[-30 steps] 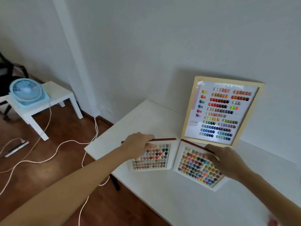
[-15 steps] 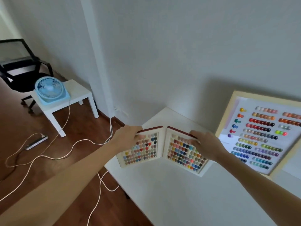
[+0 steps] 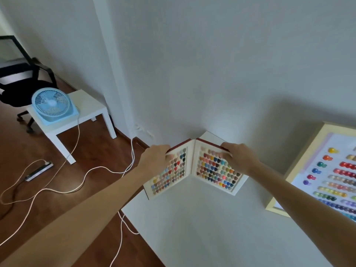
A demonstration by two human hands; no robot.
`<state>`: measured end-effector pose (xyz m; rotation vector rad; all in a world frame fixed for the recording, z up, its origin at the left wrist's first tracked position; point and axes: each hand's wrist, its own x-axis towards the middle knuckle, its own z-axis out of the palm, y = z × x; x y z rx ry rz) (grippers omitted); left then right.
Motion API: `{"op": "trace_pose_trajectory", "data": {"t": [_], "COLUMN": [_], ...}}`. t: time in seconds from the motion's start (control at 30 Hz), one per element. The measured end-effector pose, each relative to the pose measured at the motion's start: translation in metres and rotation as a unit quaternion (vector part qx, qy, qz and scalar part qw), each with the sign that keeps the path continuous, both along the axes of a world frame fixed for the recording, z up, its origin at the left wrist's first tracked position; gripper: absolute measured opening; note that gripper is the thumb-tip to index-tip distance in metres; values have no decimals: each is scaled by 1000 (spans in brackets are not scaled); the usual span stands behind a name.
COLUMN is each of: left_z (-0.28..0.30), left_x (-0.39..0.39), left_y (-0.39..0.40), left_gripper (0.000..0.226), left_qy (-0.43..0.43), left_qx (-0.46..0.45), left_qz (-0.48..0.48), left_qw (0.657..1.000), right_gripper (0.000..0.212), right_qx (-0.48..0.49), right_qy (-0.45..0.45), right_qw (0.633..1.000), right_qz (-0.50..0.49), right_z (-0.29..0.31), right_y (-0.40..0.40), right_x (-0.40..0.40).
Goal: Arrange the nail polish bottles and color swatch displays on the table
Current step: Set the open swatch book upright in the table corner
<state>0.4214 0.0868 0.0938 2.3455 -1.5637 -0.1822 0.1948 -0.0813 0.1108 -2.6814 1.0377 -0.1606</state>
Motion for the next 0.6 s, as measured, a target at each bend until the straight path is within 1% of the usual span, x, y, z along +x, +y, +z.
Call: {"op": "trace_pose_trajectory", "data": {"t": [0.4, 0.6], "left_z": [-11, -11], "left_x": [20, 15], "left_y": [-23, -23], "left_gripper": [20, 22], "left_qy": [17, 4], "left_qx": [20, 24], "left_qz": [17, 26], "left_qw": [999, 999], "right_gripper": [24, 24], "right_qx": [17, 18], "right_qy": [3, 1], "right_qw": [1000, 1000], "right_qz": [-11, -4], "right_z": [-14, -15], "right_y": [-22, -25], "right_x": [32, 32]}}
